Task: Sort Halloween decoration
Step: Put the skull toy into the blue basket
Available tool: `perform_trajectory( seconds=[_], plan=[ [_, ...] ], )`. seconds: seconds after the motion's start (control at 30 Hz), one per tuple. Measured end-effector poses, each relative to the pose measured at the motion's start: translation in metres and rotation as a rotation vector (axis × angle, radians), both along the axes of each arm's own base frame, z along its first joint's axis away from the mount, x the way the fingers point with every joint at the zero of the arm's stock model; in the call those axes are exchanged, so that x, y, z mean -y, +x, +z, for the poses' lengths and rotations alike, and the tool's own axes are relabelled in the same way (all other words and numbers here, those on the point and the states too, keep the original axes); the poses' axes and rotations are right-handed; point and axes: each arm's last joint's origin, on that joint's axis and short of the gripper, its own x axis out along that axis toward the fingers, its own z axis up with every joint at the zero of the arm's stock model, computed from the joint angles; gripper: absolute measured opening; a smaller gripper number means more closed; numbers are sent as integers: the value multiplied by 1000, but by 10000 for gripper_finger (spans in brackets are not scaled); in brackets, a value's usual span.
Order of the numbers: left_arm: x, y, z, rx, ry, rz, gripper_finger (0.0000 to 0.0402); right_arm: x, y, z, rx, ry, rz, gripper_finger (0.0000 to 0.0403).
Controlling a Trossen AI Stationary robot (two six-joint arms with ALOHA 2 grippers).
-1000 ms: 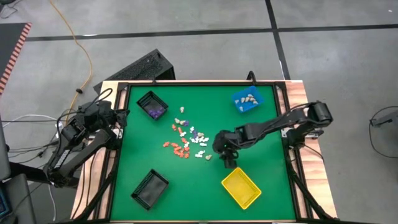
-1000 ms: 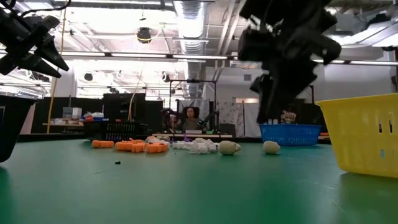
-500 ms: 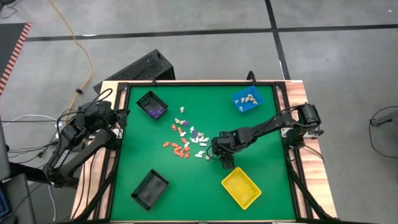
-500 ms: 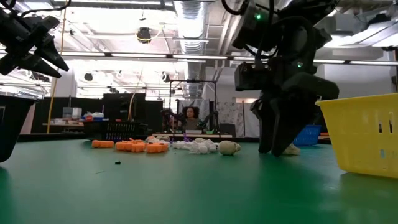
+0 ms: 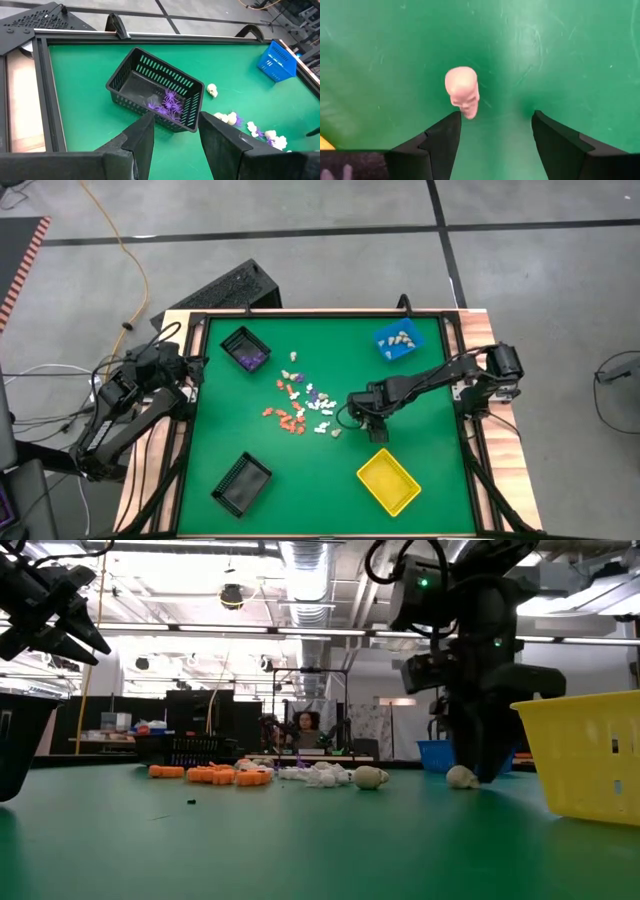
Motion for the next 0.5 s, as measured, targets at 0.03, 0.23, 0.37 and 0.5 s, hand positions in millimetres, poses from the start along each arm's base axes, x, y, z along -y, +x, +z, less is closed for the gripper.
perform_trajectory(
  seconds=[0.03, 0.23, 0.37, 0.5],
  plan=[
    [0, 0, 0, 0, 0, 0, 143, 1, 0, 0, 2, 2, -2, 268],
    [0, 0, 0, 0, 0, 1, 143, -6, 4, 1, 44, 31, 30, 268],
    [0, 0, 0, 0, 1, 1, 143, -14, 5, 0, 61, 34, 58, 268],
    [0, 0, 0, 0, 0, 2, 143, -22, 9, -3, 88, 43, 65, 268]
  ],
)
